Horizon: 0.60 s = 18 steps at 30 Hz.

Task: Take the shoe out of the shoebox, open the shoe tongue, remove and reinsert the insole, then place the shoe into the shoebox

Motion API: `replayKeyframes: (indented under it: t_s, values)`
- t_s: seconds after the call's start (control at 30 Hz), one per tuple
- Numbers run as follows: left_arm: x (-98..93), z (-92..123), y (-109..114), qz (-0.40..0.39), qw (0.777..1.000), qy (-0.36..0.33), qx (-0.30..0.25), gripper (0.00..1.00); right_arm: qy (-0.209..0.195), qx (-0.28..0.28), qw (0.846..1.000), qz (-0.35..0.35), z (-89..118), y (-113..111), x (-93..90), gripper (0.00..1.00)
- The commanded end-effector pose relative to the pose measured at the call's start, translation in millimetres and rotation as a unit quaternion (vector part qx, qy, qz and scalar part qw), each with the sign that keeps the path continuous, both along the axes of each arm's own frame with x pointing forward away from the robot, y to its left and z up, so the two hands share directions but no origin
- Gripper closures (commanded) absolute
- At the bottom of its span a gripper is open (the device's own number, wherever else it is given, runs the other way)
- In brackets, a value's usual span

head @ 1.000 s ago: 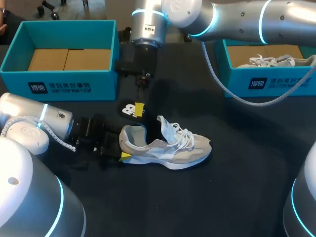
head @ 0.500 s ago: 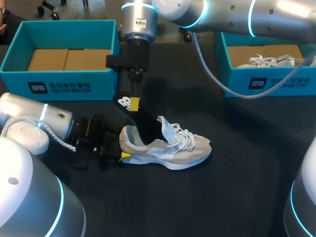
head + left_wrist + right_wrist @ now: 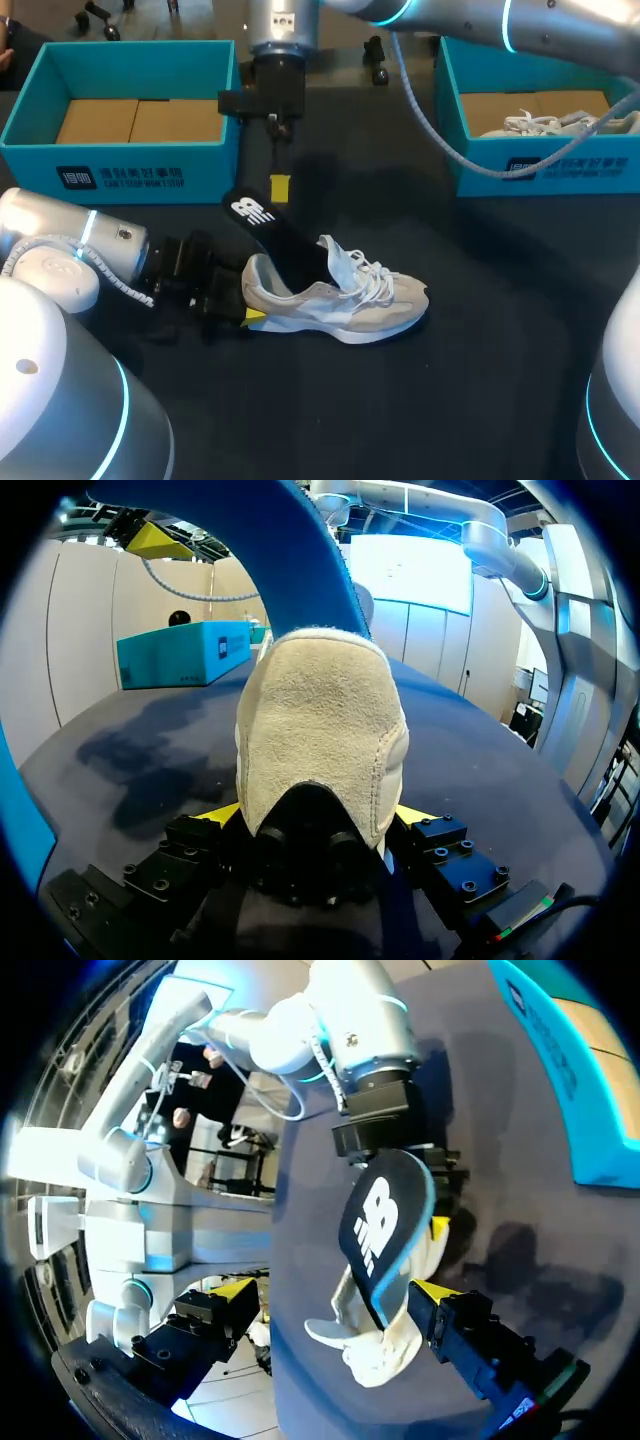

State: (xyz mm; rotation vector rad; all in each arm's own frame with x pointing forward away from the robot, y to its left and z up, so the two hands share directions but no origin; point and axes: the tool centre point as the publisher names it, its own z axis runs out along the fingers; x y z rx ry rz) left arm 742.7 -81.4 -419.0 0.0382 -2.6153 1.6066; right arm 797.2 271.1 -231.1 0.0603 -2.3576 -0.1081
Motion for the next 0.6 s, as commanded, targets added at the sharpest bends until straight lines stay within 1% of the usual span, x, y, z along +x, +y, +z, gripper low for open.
replayKeyframes:
  t_s: [0.03,0.23,0.37,0.53,0.6]
  values:
    - [1.1,-1,-1,-0.001,1.0,0.001,0.001,1.0,-0.015,-0.001,1.0,-0.01,11,-6,3.3,0.0]
    - [1.1,-1,-1,-0.001,1.0,0.001,0.001,1.0,-0.036,-0.008,0.998,-0.055,12,-11,-2.0,0.0]
    - [1.1,-1,-1,-0.001,1.0,0.001,0.001,1.0,-0.044,0.003,0.996,-0.077,10,-13,-8.6,0.0]
    - [1.1,-1,-1,-0.001,1.0,0.001,0.001,1.0,-0.052,0.013,0.992,-0.117,2,-10,-17.8,0.0]
    - [1.1,-1,-1,-0.001,1.0,0.001,0.001,1.0,-0.061,0.024,0.988,-0.14,-2,-7,-20.3,0.0]
